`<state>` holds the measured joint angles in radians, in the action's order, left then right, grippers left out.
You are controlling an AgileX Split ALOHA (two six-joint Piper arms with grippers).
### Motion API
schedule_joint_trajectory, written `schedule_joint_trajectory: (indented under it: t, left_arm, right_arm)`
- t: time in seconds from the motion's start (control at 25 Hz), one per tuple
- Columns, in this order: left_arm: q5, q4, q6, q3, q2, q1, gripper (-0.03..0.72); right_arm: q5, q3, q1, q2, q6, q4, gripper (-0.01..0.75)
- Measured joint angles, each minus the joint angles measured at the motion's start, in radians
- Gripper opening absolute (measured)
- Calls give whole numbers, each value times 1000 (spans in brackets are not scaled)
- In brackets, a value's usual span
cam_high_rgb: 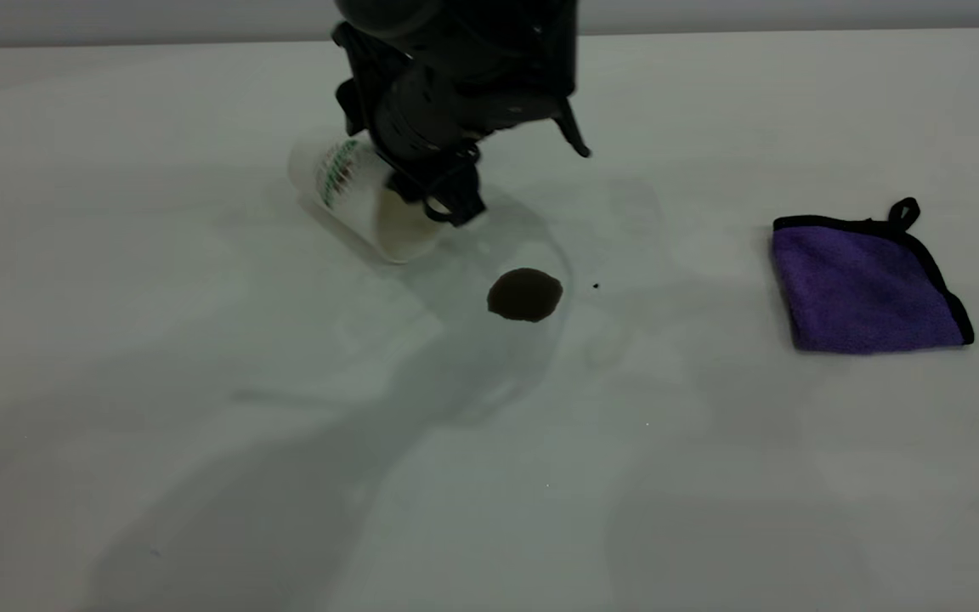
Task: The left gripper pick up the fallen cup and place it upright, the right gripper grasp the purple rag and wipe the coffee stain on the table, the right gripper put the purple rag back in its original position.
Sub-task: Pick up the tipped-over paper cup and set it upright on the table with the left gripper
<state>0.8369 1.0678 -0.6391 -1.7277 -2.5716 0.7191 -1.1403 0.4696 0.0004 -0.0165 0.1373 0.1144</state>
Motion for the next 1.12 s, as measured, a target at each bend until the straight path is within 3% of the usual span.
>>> schedule_joint_trajectory:
  t: [0.16, 0.28, 0.48, 0.68, 0.88, 1.12]
  left_arm:
    - [45, 9, 81, -19, 0, -24, 102]
    - [114, -56, 208, -80, 19, -29, 19]
    - [146, -371, 418, -238, 113, -61, 9]
    - [196, -732, 660, -407, 160, -181, 9]
    - [152, -1026, 812, -417, 153, -317, 9]
    - [104, -1220, 912, -423, 95, -425, 11]
  right_arm:
    - [0, 0, 0, 0, 0, 0, 589]
    - [0, 0, 0, 0, 0, 0, 589]
    - [0, 0, 0, 0, 0, 0, 589]
    - [0, 0, 0, 0, 0, 1, 589]
    - [0, 0, 0, 0, 0, 1, 589]
    - [0, 0, 0, 0, 0, 1, 589]
